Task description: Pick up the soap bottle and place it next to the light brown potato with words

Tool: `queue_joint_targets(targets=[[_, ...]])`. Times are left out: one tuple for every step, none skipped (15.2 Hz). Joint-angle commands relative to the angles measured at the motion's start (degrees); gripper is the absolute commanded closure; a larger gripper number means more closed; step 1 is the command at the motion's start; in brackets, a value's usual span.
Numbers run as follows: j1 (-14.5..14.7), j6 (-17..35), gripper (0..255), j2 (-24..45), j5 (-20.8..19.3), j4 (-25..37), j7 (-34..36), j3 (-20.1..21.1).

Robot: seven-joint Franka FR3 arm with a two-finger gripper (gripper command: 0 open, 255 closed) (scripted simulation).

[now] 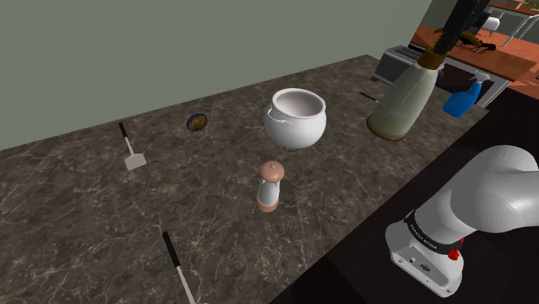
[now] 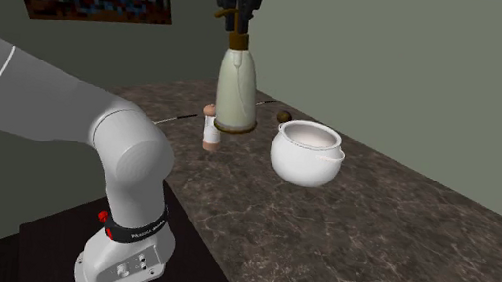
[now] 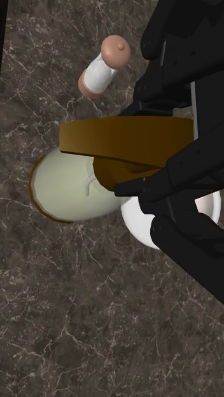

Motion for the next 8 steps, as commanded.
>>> queue_joint_targets(targets=[[-0.02, -1.31, 255, 0.97, 0.01, 2.3, -0.02, 0.04], [-0.03, -1.95, 255, 1.47, 0.01, 3.44, -0.05, 0.05], [-0.04, -2.59, 255, 1.98, 0.0, 4.6, -0.08, 0.05], [-0.05, -3.24, 255, 2.5, -0.01, 5.76, -0.11, 0.06], [-0.06, -3.89, 255, 3.03, -0.02, 6.94, -0.13, 0.07], [-0.07, -4.54, 255, 3.57, -0.03, 8.13, -0.16, 0.07], [-0.08, -5.2, 255, 4.12, -0.03, 9.34, -0.19, 0.08], [-0.1, -5.86, 255, 4.67, -0.04, 10.56, -0.22, 0.09]])
